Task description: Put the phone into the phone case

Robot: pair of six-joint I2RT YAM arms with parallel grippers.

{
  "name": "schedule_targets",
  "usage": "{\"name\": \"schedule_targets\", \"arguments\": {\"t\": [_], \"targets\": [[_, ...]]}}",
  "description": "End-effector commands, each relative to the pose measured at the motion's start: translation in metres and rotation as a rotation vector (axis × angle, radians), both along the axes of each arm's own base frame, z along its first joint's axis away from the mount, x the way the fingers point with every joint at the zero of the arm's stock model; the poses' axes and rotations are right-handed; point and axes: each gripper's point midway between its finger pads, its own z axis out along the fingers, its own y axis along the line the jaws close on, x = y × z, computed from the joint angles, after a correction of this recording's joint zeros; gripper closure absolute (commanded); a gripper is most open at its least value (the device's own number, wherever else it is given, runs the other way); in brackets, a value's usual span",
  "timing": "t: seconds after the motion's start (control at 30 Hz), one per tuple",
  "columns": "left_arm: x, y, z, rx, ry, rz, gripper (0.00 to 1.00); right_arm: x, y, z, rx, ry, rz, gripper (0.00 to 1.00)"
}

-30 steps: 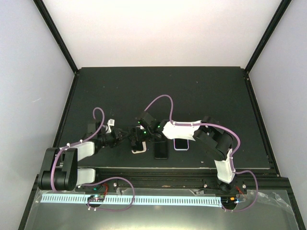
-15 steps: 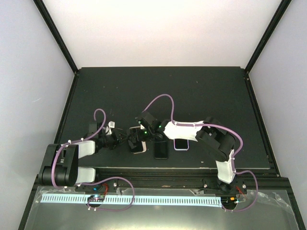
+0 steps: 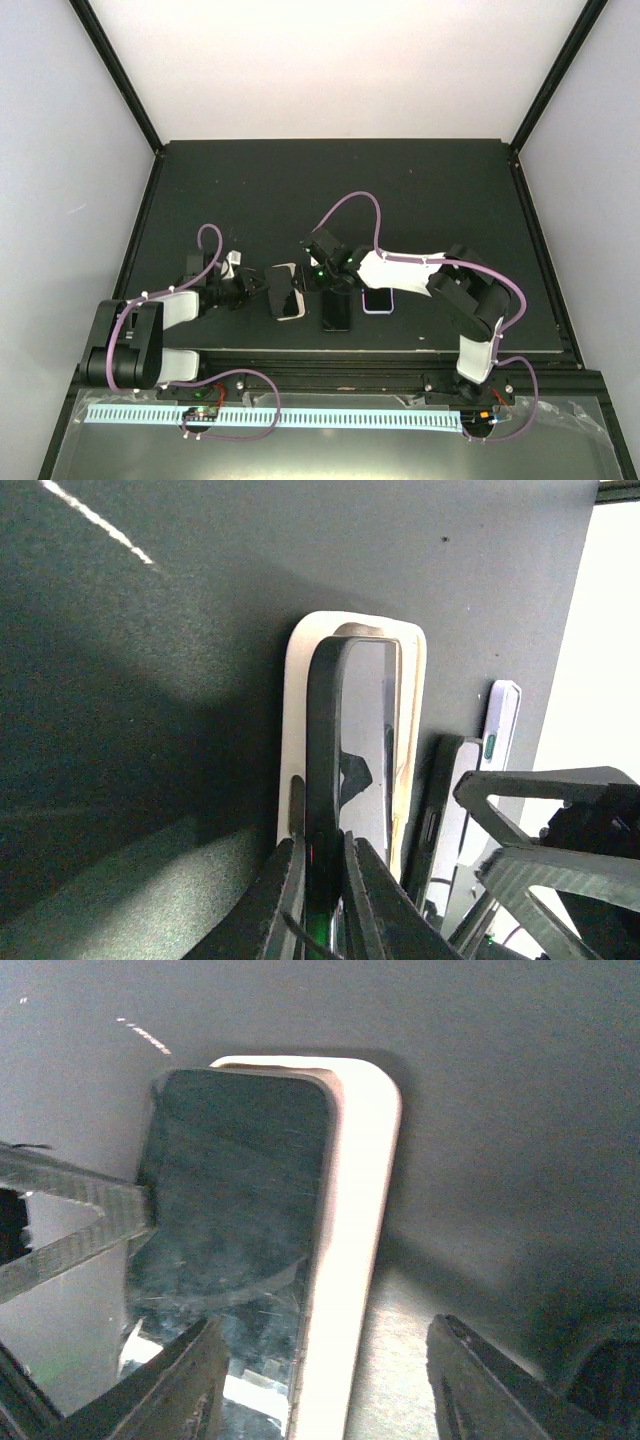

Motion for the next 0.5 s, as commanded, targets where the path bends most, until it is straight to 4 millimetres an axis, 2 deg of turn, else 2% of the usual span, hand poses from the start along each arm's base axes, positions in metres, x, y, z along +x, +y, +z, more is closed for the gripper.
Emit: {"name": "schedule_targets", "arguments": {"t": [0.0, 0.27, 0.47], "targets": [[0.012, -0.003, 0.007, 0.033, -0.054, -0.025, 0.90, 0.001, -0.007, -0.010, -0.033, -0.002, -0.001, 0.47], [0.017, -0.006, 0.011, 0.070, -0.071, -0.037, 0.91, 0.000, -0.003, -0.030, -0.038, 0.036, -0.002, 0.59], [0.018, -0.011, 0.003, 0.129, -0.062, -0.046, 0.92, -0.003, 0.004, -0.029, 0.009, 0.054, 0.008, 0.60]]}}
